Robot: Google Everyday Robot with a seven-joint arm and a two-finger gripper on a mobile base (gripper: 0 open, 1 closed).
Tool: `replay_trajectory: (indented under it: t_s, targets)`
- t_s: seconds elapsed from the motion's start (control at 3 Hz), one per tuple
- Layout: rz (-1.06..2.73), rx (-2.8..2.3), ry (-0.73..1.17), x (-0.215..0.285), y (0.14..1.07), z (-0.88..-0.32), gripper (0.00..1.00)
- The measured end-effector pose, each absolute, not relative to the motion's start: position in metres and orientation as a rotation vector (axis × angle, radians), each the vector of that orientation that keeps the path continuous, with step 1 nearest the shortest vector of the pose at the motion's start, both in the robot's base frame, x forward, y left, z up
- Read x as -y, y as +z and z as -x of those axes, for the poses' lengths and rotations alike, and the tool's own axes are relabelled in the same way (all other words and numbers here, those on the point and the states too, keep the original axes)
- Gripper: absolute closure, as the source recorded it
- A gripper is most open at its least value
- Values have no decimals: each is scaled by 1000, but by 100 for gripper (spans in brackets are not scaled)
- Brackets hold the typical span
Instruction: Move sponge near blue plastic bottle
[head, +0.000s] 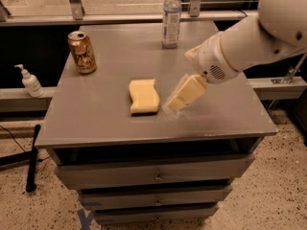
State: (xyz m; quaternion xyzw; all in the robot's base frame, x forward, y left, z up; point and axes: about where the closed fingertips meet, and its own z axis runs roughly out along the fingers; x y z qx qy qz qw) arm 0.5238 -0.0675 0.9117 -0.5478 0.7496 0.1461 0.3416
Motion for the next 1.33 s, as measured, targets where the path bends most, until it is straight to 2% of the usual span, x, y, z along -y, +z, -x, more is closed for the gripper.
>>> replay_trajectory:
  t_s: [0.33, 1.0, 1.33]
  targets:
    - [1365, -1929, 461, 29, 896, -534, 0]
    - [1313, -1933, 545, -12, 862, -527, 0]
    - [1289, -1944, 556, -16, 844, -526, 20]
